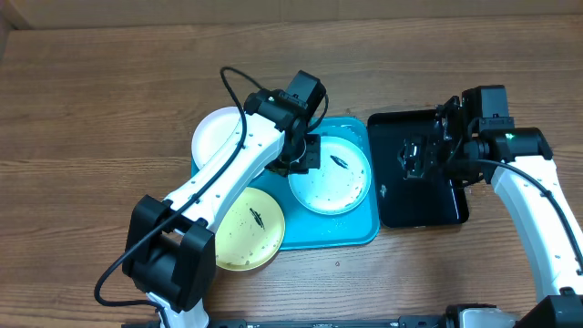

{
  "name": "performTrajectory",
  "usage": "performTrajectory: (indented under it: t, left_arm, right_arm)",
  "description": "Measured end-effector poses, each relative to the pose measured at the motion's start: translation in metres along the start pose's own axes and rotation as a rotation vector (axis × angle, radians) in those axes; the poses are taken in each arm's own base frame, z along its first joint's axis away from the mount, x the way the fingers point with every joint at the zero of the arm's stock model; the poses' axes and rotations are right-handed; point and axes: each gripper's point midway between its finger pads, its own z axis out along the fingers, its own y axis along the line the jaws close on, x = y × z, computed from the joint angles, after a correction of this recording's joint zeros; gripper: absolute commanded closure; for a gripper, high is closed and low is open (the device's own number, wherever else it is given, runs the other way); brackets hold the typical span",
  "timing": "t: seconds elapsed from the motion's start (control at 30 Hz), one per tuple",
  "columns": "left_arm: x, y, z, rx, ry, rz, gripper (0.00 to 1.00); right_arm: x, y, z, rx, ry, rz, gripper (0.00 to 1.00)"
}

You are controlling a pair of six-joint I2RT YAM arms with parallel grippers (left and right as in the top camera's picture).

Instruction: Clean dirty plates on tray and stack at the side

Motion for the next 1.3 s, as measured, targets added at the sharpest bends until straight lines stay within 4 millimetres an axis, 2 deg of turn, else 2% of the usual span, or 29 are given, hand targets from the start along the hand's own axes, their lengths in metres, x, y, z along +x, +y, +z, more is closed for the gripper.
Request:
performTrajectory:
  t: [0.1, 0.2, 0.3, 0.53, 0.6, 0.67, 0.87, 1.07, 1.3]
  left_arm:
    - [-0.002, 0.007, 0.002, -0.042, -0.019, -0.110, 0.47]
    - [0.001, 0.015, 0.008, -0.076, -0.023, -0.187, 0.42]
    - [0.004, 0.020, 0.020, -0.097, -0.029, -0.250, 0.43]
    - [0.018, 0.020, 0.051, -0.101, -0.034, -0.305, 0.50]
    - [0.020, 0.020, 0.056, -0.101, -0.036, -0.306, 0.57]
    - [0.023, 0.020, 0.060, -0.104, -0.033, -0.307, 0.63]
    - [0.026, 0.014, 0.066, -0.091, -0.043, -0.298, 0.66]
    - [0.036, 0.019, 0.074, -0.108, -0.025, -0.307, 0.67]
    - [0.034, 0.018, 0.076, -0.101, -0.033, -0.322, 0.77]
  right_arm:
    - [0.000, 0.000, 0.000, 0.000, 0.000, 0.000, 0.00]
    - [0.000, 0.000, 0.000, 0.000, 0.000, 0.000, 0.00]
    - [0.000, 0.000, 0.000, 0.000, 0.000, 0.000, 0.00]
    - [0.000, 0.000, 0.000, 0.000, 0.000, 0.000, 0.00]
    - [0.000, 0.000, 0.000, 0.000, 0.000, 0.000, 0.00]
    - [0.000, 0.000, 0.000, 0.000, 0.000, 0.000, 0.00]
    - [0.000, 0.000, 0.000, 0.000, 0.000, 0.000, 0.00]
    - [0.000, 0.000, 0.000, 0.000, 0.000, 0.001, 0.00]
    - [0.000, 0.000, 0.000, 0.000, 0.000, 0.000, 0.00]
